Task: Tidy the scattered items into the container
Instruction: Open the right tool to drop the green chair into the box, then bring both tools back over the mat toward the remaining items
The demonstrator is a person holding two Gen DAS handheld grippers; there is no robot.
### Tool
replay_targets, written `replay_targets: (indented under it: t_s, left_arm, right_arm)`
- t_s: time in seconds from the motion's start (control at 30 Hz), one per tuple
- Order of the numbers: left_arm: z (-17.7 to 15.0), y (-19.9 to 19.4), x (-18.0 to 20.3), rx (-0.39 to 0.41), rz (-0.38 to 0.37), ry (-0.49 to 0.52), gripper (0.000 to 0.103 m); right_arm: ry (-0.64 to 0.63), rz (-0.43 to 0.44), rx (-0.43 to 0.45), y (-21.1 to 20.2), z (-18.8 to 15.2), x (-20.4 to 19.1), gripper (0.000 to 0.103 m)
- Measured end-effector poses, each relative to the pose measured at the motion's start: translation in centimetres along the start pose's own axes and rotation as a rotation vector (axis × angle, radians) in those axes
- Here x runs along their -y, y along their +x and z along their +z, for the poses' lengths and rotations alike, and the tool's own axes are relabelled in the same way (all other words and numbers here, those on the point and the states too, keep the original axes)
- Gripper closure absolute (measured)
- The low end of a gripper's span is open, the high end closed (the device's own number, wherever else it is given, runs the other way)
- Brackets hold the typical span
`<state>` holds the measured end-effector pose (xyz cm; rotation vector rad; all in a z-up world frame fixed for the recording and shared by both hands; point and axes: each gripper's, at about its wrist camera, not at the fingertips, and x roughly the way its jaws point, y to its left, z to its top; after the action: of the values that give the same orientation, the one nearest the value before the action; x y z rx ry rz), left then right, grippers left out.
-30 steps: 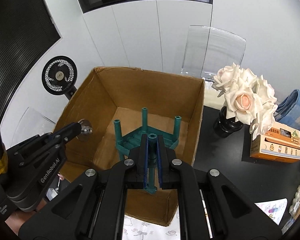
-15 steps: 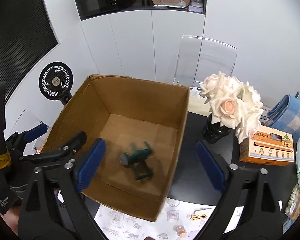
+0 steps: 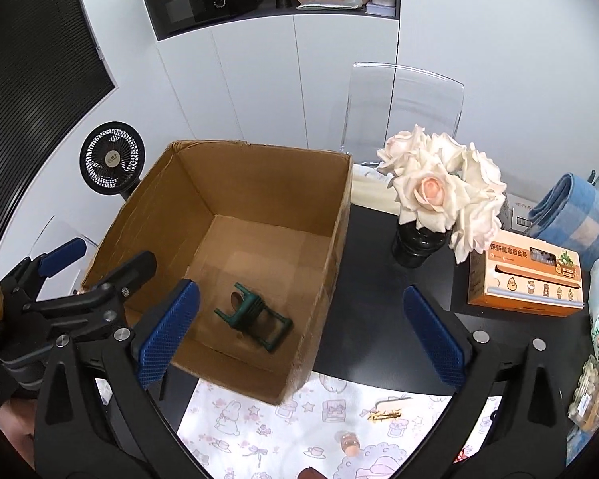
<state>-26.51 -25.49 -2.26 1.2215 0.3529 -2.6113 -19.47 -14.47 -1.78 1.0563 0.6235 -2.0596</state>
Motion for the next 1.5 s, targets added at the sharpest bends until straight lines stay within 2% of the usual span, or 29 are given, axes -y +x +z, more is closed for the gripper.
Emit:
replay_targets:
  t_s: [0.13,0.3,0.4,0.5,0.73,0.87,1.03,1.13,1.5]
  left_arm:
    - [-0.6,-1.6,0.7,0.044,0.055,0.012,0.001]
    - [-1.5,-3.3,1.8,0.041,-0.004,-0.011,0.001]
    - [-2.4,-4.5,2.9,0.046,0.000,-0.009,0.001]
    - [-3.8,-5.5,4.6,0.039,-0.034,0.011,0.001]
    - [-8.6,-6.6,9.6,-0.007,-0.114,0.039,0.001]
    - [-11.5,-7.0,12.7,-0.002,-0.107,0.092,0.001]
    - [-15.7,-7.0,16.2,-0.037,-0.134,0.156,0.001]
    - [-17.8,-7.0,17.7,-0.046,-0.139,0.186,0.001]
    - [-21.3,-6.3,19.5,-0.060,-0.156,0.214,0.001]
  right_arm:
    - [0.005,-0.015,0.004,-1.3,-1.3,1.2,0.000]
    - [0.023,-0.028,0.016,-3.3,-3.0,3.3,0.000]
    - [0.039,-0.036,0.029,-4.9,-4.4,4.8,0.000]
    - [0.067,-0.043,0.039,-6.6,-6.1,6.9,0.000]
    - [0.100,-0.044,0.043,-10.2,-11.2,11.6,0.000]
    - [0.120,-0.080,0.054,-12.1,-14.7,14.4,0.000]
    - [0.189,-0.103,0.051,-14.0,-19.6,18.0,0.000]
    - [0.220,-0.108,0.050,-14.4,-21.8,19.6,0.000]
    - [0.276,-0.112,0.017,-12.5,-27.9,22.4,0.000]
